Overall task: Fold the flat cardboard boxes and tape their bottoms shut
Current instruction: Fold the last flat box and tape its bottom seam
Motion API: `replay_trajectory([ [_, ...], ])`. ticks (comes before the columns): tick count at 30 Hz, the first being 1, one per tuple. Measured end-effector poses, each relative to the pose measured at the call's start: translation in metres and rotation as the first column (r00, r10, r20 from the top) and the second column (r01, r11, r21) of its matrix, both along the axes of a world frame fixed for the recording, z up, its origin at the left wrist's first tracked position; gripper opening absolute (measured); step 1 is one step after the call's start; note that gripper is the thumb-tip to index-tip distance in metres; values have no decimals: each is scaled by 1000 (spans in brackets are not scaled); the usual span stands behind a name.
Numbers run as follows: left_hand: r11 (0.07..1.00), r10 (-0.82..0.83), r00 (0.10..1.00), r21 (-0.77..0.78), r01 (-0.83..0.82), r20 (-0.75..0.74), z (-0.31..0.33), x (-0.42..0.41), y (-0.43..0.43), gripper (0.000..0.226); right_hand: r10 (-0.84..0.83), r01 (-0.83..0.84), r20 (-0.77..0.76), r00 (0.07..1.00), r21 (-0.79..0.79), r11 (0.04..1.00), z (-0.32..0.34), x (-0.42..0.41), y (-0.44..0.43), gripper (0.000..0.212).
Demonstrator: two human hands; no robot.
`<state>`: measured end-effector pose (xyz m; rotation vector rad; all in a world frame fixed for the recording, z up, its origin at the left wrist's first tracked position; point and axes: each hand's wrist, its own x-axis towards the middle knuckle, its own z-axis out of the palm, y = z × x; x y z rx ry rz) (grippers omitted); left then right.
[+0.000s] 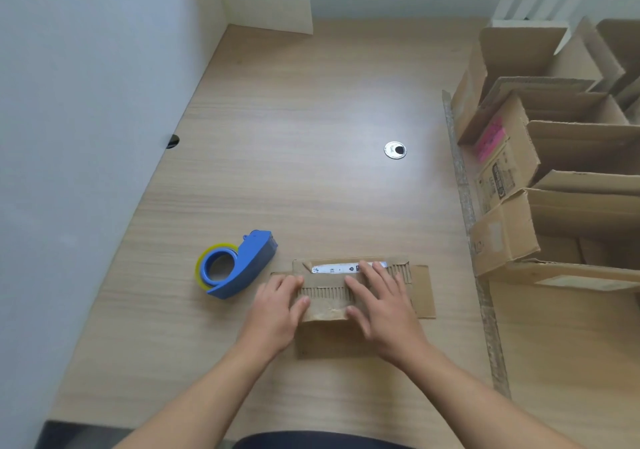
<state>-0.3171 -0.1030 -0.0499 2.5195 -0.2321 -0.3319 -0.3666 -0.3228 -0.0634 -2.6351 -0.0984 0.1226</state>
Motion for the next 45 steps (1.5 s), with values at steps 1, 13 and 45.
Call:
replay_trajectory([
  [1,1000,3,997,13,-4,75,6,4,2,28,-20,19,23,1000,24,1000,-3,-1,-1,48],
  [13,897,143,987,431,-97,-75,0,63,59,76,-137,124,122,983,107,986,-10,0,3,29],
  [45,707,-673,736,350,615,67,56,17,-12,88,-266,311,-178,947,704,638,2,4,-21,12],
])
